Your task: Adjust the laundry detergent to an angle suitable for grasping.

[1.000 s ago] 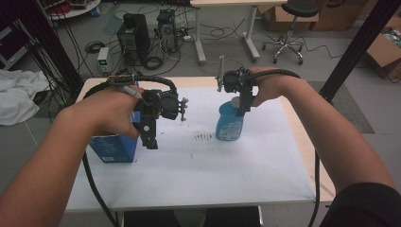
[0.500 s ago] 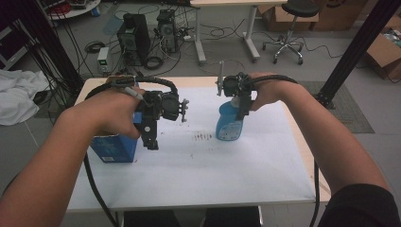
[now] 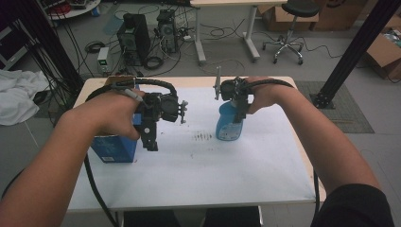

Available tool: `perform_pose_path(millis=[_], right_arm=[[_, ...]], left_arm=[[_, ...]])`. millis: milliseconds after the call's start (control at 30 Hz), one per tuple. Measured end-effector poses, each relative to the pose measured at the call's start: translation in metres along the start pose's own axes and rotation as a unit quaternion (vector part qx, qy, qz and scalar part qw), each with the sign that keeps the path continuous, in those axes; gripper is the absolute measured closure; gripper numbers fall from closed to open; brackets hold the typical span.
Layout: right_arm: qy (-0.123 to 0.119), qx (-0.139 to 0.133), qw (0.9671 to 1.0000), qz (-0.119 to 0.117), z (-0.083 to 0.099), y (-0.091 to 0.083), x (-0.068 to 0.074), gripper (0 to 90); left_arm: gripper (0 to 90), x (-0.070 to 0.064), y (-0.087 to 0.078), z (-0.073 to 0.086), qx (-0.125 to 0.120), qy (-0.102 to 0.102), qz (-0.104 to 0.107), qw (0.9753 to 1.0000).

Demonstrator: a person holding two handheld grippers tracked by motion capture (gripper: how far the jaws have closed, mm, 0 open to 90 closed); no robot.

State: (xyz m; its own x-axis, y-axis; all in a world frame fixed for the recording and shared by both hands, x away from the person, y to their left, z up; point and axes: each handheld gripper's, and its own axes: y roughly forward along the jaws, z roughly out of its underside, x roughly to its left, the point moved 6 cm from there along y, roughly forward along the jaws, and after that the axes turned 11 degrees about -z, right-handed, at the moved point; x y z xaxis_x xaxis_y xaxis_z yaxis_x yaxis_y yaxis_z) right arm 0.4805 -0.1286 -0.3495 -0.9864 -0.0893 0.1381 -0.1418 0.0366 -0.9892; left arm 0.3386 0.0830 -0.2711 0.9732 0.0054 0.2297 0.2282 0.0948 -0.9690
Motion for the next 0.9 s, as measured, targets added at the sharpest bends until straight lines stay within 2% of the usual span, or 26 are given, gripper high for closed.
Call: perform_pose_path(millis=[233,500,900], right_arm=[[0.000,0.004,1.0000,-0.004,-0.0014,0.0077,0.0001,0.0],[0.001,0.001,1.0000,-0.002,-0.0002,0.0078,-0.0010,0.0],[-0.001,-0.002,1.0000,-0.001,0.0012,0.0067,-0.0005,7.3]], left_arm=[[0.1,0.0002,0.0025,0.0001,-0.001,-0.001,0.000,1.0000],[0.1,0.0008,0.0028,-0.0012,-0.002,0.000,-0.001,1.0000],[0.1,0.0029,0.0031,-0.0024,-0.002,0.002,-0.004,1.0000]])
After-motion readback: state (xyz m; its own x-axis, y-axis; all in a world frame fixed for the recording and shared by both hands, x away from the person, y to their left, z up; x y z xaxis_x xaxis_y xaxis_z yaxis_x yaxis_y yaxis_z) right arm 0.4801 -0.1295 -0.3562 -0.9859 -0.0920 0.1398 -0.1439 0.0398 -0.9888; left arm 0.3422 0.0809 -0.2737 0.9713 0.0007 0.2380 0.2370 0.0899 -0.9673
